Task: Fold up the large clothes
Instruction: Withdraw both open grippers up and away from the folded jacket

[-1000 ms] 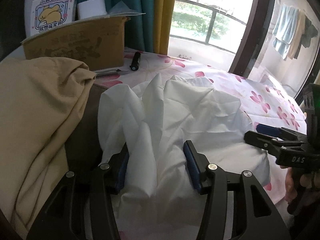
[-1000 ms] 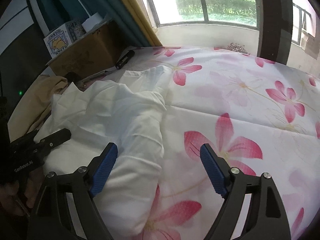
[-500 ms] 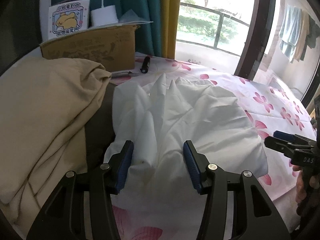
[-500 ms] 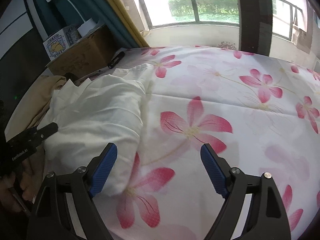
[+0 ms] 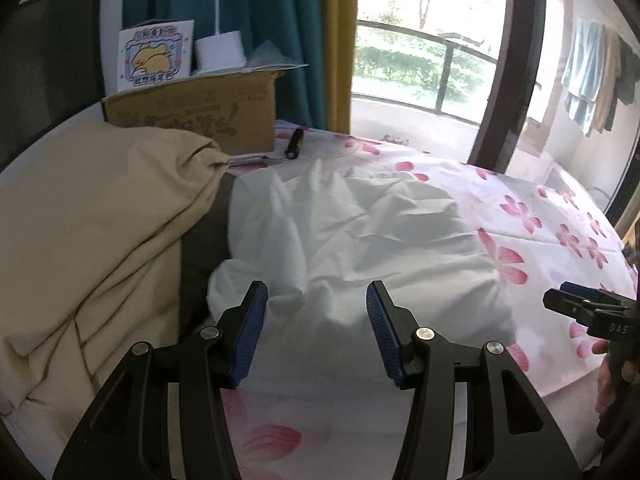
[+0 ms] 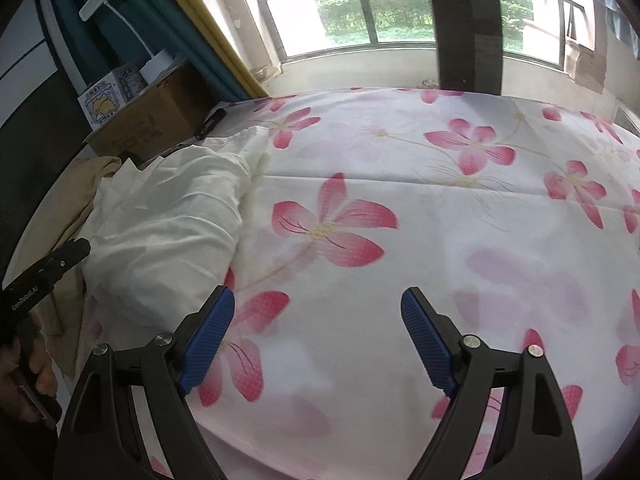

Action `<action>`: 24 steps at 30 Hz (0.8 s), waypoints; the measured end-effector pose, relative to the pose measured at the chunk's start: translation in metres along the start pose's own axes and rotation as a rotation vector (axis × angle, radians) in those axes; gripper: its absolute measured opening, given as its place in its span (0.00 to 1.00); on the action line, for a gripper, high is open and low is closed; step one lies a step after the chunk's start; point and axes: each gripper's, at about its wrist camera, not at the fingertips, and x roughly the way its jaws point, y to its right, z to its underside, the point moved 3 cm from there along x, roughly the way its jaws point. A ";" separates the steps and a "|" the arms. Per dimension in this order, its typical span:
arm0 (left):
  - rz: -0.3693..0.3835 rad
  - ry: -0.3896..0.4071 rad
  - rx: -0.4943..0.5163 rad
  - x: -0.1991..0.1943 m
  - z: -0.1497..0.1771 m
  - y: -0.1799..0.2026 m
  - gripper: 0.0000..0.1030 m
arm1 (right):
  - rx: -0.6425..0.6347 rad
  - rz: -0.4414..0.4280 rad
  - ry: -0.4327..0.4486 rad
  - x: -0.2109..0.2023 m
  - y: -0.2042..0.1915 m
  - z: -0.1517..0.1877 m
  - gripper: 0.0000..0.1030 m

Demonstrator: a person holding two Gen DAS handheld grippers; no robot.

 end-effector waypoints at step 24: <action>0.111 -0.005 0.054 -0.019 0.010 0.075 0.53 | 0.134 0.092 0.058 -0.059 0.080 0.035 0.82</action>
